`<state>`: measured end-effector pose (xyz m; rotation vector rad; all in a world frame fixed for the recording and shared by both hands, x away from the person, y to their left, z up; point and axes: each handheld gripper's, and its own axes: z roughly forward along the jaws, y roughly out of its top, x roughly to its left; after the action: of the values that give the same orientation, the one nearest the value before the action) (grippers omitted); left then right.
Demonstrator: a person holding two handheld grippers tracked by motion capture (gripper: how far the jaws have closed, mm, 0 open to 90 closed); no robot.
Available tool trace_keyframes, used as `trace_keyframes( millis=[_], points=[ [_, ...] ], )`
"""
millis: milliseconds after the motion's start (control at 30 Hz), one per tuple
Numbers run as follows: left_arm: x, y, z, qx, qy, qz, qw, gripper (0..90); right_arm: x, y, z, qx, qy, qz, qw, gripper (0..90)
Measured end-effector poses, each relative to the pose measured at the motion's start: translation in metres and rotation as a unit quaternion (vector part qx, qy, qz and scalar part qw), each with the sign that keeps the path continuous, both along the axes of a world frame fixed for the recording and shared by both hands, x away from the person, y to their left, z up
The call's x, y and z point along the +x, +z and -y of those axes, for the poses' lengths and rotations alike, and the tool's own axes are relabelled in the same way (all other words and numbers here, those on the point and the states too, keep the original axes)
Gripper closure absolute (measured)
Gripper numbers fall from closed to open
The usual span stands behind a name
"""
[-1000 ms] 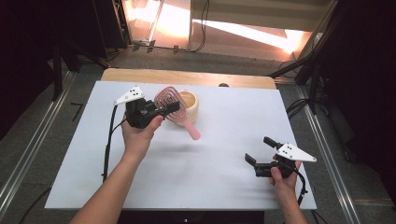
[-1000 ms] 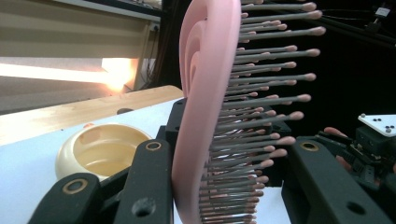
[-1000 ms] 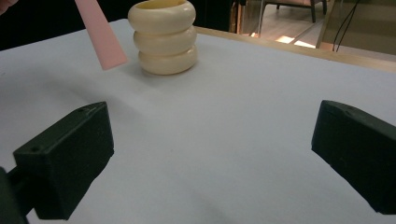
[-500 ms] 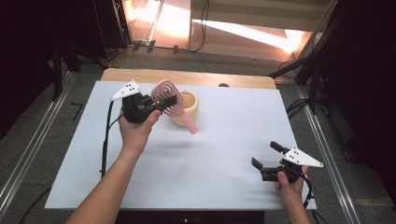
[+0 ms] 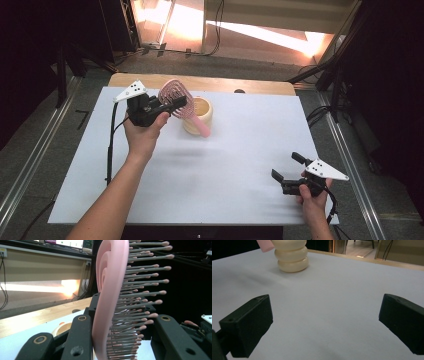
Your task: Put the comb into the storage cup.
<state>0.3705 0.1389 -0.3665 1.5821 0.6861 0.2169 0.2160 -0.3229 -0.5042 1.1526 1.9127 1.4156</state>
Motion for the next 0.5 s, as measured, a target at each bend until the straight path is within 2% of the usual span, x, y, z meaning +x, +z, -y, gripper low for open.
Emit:
trace_keyframes(
  millis=[500],
  points=[
    [0.013,0.008,-0.004,-0.007,0.009,-0.001,0.9999,65.7,0.000,-0.001,0.001,0.003,0.002,-0.003,1.0000,0.0]
  ],
)
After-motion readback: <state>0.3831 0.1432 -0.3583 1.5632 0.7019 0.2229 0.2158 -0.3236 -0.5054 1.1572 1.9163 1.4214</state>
